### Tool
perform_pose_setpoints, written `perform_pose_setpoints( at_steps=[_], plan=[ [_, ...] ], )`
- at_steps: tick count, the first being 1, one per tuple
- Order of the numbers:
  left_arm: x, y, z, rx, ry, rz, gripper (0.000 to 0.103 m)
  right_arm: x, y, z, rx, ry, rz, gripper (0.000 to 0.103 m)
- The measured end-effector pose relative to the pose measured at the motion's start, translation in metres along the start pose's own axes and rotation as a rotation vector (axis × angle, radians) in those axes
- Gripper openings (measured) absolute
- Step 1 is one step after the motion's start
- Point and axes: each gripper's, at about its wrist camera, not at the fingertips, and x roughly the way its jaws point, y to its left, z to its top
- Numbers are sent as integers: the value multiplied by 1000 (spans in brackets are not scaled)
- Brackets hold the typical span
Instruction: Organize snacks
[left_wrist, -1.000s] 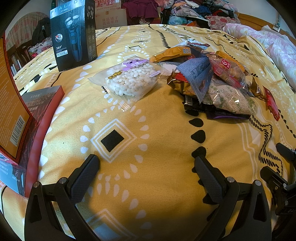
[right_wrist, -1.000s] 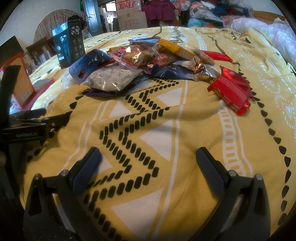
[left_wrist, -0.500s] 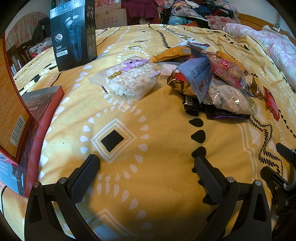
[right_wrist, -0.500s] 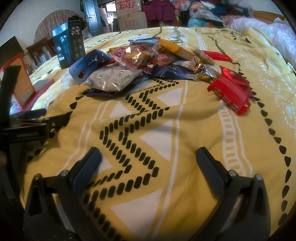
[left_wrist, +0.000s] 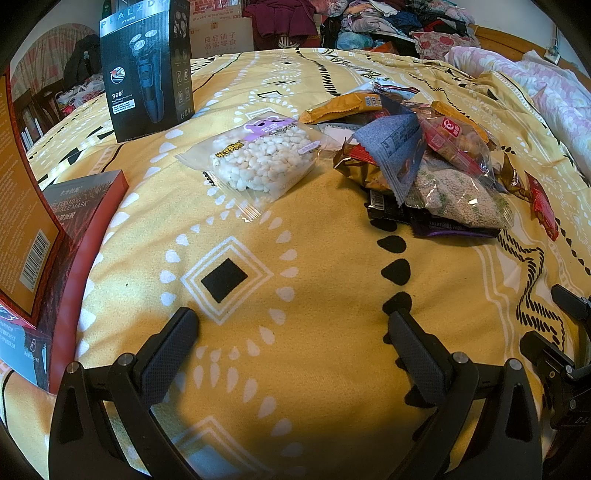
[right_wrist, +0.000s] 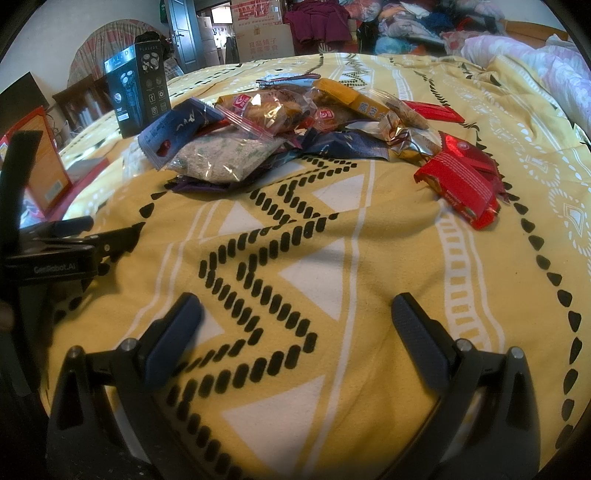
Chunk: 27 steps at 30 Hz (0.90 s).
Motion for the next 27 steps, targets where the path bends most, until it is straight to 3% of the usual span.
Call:
perform_pose_setpoints(
  at_steps=[13, 17, 20, 22, 24, 27],
  plan=[
    [-1, 1, -2, 11, 13, -7, 103, 0, 3, -4, -12, 8, -20, 103],
    [-8, 1, 7, 45, 68, -33, 103, 0, 2, 9, -21, 108, -14, 102],
    [-8, 3, 1, 81, 51, -56, 103, -22, 1, 33, -2, 85, 27, 88],
    [-9, 4, -5, 73, 19, -61, 103, -33, -1, 59, 9, 50, 71, 62],
    [-9, 2, -6, 75, 10, -51, 103, -30, -5, 95, 24, 52, 145, 47],
    [-9, 4, -7, 66, 8, -69, 103, -2, -7, 158, -9, 60, 159, 46]
  ],
)
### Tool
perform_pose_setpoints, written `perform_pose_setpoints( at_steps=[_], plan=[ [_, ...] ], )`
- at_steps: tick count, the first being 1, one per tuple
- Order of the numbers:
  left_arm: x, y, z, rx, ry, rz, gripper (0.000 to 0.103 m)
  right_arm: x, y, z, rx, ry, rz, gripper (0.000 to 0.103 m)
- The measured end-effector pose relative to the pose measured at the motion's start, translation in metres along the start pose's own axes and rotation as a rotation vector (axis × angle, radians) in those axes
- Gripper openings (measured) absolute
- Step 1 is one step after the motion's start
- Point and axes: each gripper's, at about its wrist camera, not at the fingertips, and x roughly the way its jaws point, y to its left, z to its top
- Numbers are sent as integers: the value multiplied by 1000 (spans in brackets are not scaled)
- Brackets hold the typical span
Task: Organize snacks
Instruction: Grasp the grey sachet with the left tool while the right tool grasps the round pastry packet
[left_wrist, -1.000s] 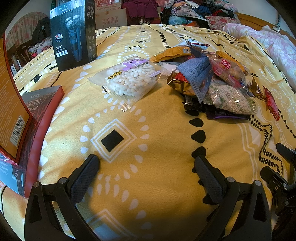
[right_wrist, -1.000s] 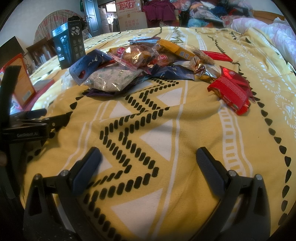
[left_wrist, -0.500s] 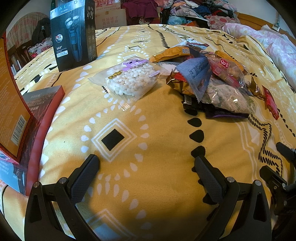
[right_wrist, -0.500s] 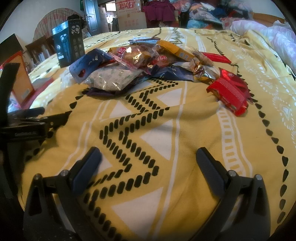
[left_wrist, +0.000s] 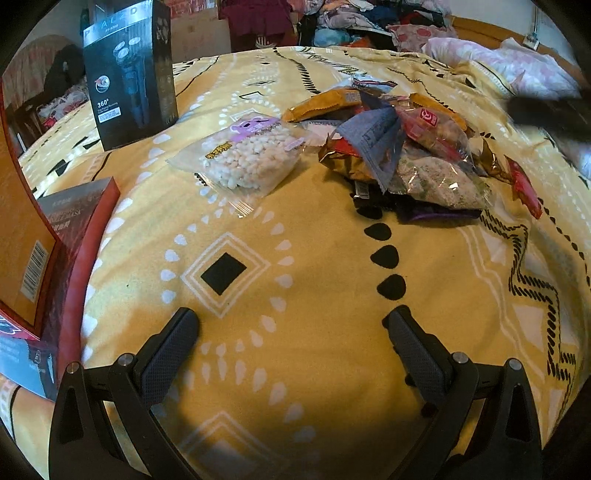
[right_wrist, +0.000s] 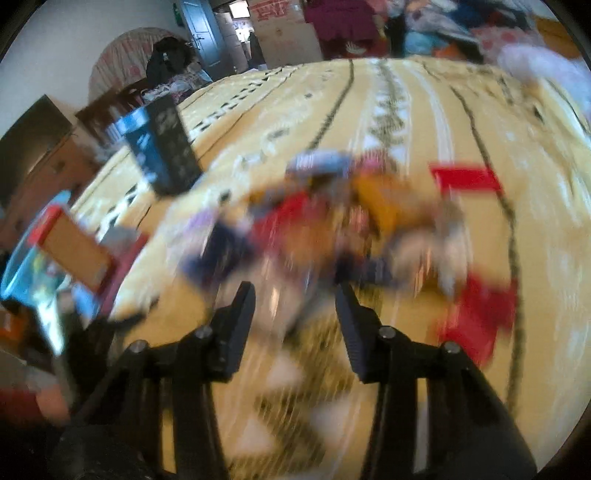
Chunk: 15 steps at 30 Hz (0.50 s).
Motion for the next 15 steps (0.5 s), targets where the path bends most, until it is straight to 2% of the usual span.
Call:
perform_pose_setpoints(
  at_steps=[4, 7, 9, 11, 13, 15],
  plan=[
    [1, 1, 0, 1, -5, -4, 103, 55, -14, 75, -44, 49, -48, 46],
    [1, 2, -1, -3, -15, -8, 103, 111, -37, 125, -10, 128, -68, 47],
    [0, 3, -1, -7, -19, -15, 103, 139, -54, 140, 26, 205, -40, 47],
    [1, 4, -1, -14, -18, -23, 103, 170, -64, 150, 63, 258, -54, 49],
    [0, 4, -1, -16, -17, -26, 103, 196, -66, 150, 88, 317, -39, 53],
    [0, 4, -1, -18, -16, -27, 103, 210, -55, 142, 81, 359, 25, 55]
  ],
)
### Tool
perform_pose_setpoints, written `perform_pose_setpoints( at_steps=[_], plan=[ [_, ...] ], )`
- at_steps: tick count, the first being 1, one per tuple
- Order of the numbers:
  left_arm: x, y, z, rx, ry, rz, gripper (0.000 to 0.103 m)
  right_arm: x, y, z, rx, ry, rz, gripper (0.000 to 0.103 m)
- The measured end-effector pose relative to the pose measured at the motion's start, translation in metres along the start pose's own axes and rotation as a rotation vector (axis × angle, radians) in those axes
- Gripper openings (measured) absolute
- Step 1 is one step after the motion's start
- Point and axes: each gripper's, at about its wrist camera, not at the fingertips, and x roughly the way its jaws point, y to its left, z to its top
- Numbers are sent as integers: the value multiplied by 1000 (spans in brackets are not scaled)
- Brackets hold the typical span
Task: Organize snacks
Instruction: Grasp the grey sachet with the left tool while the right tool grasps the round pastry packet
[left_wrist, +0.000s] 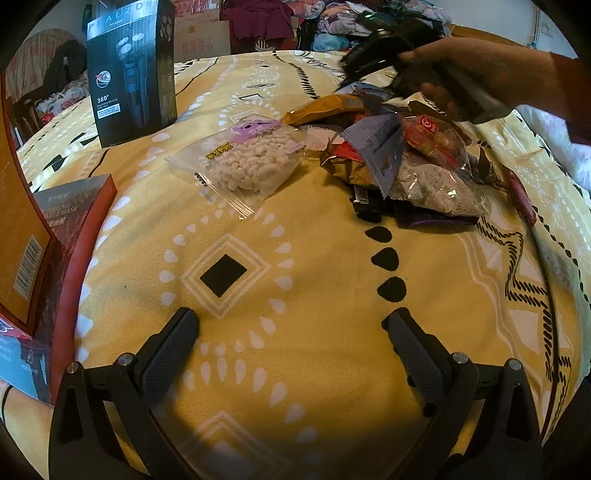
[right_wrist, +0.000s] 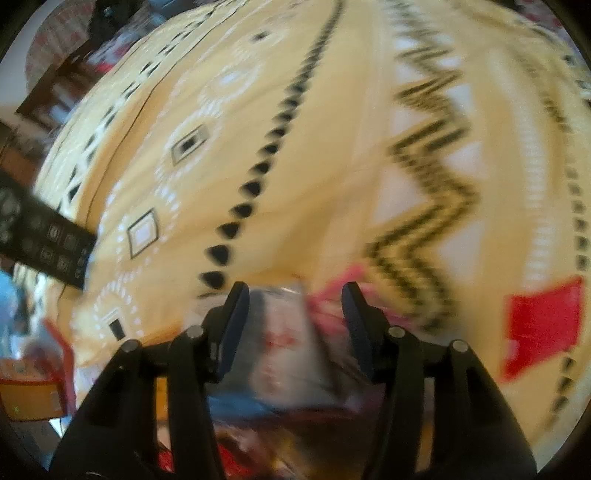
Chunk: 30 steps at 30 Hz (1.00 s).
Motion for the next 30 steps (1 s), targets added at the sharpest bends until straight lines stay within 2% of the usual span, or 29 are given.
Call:
perform_pose_setpoints(
  at_steps=[1, 3, 5, 6, 7, 9, 12, 14, 16, 18, 19, 20, 23, 25, 30],
  plan=[
    [0, 1, 1, -1, 1, -3, 103, 4, 8, -4, -9, 11, 43, 67],
    [-2, 3, 2, -13, 3, -19, 103, 2, 31, -20, -74, 11, 61, 71],
    [-5, 7, 5, -34, 8, -42, 103, -2, 46, -42, -114, 52, 116, 73],
    [-6, 8, 6, -39, 13, -49, 103, -4, 53, -54, -141, 75, 130, 78],
    [-9, 8, 8, -42, 17, -54, 103, -10, 65, -73, -200, 79, 109, 80],
    [-17, 10, 10, -57, 7, -52, 103, -21, 74, -94, -246, 58, 74, 82],
    [-32, 12, 13, -77, -26, -47, 103, -40, 81, -127, -246, 58, 112, 82],
    [-43, 14, 15, -94, -46, -51, 103, -42, 84, -152, -264, 90, 120, 82],
    [-54, 14, 15, -94, -63, -51, 103, -47, 84, -174, -295, 90, 84, 82],
    [-62, 14, 14, -76, -78, -47, 103, -66, 79, -191, -282, 27, 64, 81],
    [-66, 13, 13, -64, -87, -43, 103, -86, 74, -200, -255, -41, 76, 81],
    [-69, 12, 13, -43, -103, -42, 103, -96, 67, -195, -230, -85, 92, 81],
    [-76, 5, 13, 36, -142, -55, 103, -137, 47, -222, -119, -241, 111, 84],
    [-73, 0, 16, 94, -165, -68, 103, -155, 29, -245, -46, -311, 107, 84],
    [-50, -15, 40, 218, -178, -121, 103, -151, 12, -300, 101, -334, 141, 85]
  ],
)
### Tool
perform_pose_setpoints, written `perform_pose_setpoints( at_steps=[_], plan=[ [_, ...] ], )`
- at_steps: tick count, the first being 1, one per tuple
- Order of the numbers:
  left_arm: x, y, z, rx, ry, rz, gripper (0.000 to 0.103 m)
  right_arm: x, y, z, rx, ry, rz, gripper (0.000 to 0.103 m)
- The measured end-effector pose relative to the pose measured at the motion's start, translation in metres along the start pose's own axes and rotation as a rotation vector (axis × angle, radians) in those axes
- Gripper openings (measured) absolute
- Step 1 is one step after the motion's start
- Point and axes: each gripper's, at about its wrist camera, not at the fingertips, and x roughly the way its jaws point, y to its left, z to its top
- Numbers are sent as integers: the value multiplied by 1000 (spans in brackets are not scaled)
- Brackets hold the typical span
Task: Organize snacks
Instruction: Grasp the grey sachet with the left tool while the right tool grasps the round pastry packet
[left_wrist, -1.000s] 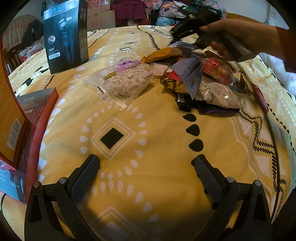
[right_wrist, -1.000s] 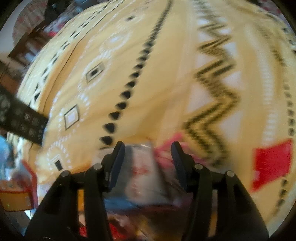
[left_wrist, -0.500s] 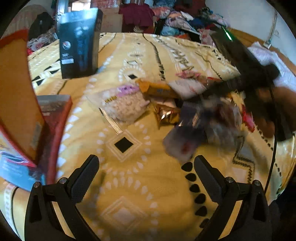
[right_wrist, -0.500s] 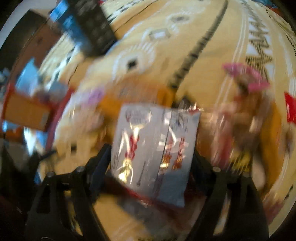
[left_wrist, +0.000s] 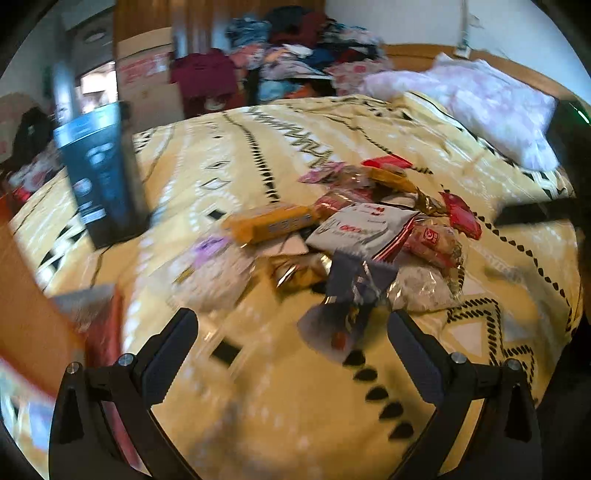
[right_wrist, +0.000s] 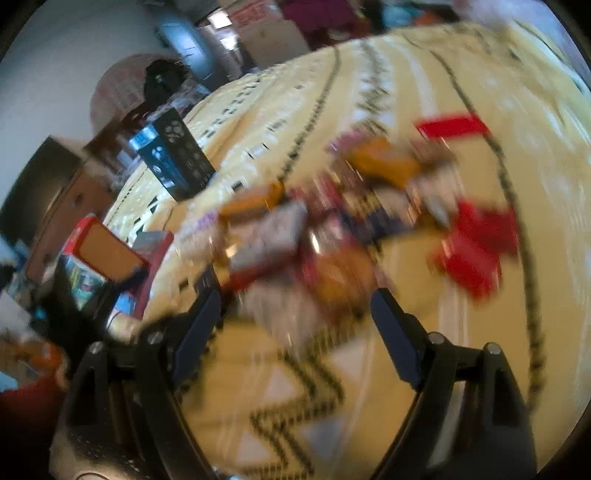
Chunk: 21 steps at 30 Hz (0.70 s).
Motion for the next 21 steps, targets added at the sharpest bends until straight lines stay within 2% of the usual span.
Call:
perform_pose_setpoints(
  at_steps=[4, 7, 9, 10, 11, 13, 15, 18, 21],
  plan=[
    [20, -11, 8, 24, 5, -55, 103, -8, -8, -34, 39, 5, -10, 85],
    [35, -16, 12, 10, 14, -52, 103, -13, -9, -41, 29, 4, -26, 85],
    [43, -16, 15, -4, 26, -32, 99, -14, -10, -42, 35, 4, -21, 85],
    [46, -16, 15, -10, 46, -38, 85, -11, -9, -39, 31, 7, -25, 85],
    [51, -16, 15, -17, 85, -58, 63, -13, -8, -41, 25, 7, -29, 85],
    [58, -12, 13, -57, 180, -113, 35, -12, -5, -40, 16, 1, -22, 85],
    [48, -9, 12, -70, 185, -94, 34, -14, 1, -39, -6, -15, -24, 85],
    [29, -6, 14, -59, 244, -68, 34, -13, 9, -38, -37, -22, -25, 85],
    [18, 3, 9, -61, 341, -103, 35, -12, 13, -39, -53, -24, -33, 85]
  ],
)
